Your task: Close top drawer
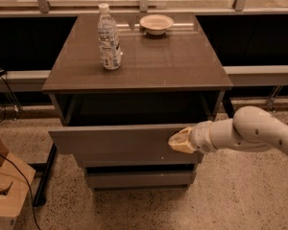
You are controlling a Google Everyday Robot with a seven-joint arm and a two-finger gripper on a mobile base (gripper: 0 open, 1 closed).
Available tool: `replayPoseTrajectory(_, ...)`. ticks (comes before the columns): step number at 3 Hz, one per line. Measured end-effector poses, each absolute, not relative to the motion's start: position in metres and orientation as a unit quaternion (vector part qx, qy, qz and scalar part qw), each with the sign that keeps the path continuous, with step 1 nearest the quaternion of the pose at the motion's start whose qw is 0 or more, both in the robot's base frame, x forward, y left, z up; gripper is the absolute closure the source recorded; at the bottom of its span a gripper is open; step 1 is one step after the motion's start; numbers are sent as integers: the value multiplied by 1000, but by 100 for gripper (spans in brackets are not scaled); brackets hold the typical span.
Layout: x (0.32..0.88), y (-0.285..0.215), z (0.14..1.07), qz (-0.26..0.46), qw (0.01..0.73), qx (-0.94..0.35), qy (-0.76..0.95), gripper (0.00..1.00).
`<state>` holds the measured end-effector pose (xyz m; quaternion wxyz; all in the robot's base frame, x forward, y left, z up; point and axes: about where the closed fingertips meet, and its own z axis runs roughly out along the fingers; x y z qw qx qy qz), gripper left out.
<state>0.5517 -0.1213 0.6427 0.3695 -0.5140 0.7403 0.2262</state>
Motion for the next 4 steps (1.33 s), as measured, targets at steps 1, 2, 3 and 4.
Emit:
replayPoseTrajectory(1, 551, -120, 642, 227, 369, -515, 740, 31)
replayPoseTrajectory(2, 551, -118, 641, 229, 368, -516, 739, 9)
replayPoseTrajectory(3, 551, -116, 641, 230, 368, -516, 739, 0)
replayPoseTrajectory(4, 551, -116, 641, 230, 368, -516, 739, 0)
